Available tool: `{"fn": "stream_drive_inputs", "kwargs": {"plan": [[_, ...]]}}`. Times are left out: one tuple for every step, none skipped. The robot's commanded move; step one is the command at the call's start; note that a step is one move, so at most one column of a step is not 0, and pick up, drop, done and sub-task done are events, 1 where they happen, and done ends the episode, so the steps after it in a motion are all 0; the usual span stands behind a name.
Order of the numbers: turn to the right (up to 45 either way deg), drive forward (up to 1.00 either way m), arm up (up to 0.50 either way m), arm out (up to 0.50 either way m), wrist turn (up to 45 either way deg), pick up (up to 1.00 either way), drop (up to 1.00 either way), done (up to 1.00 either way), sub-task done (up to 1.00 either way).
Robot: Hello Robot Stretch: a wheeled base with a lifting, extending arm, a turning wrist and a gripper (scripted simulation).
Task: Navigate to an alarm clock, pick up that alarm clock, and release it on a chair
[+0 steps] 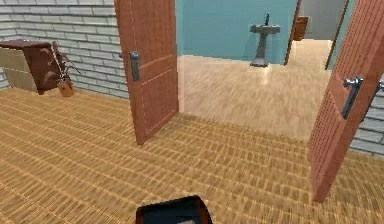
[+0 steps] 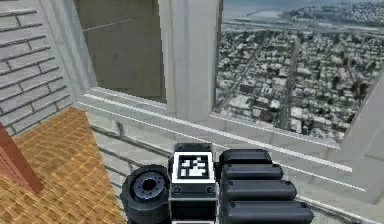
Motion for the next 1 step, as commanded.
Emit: {"fn": "stream_drive_inputs", "kwargs": {"plan": [[24.0,0.0,0.0,0.0,0.0,0.0,0.0,0.0,0.0]]}}
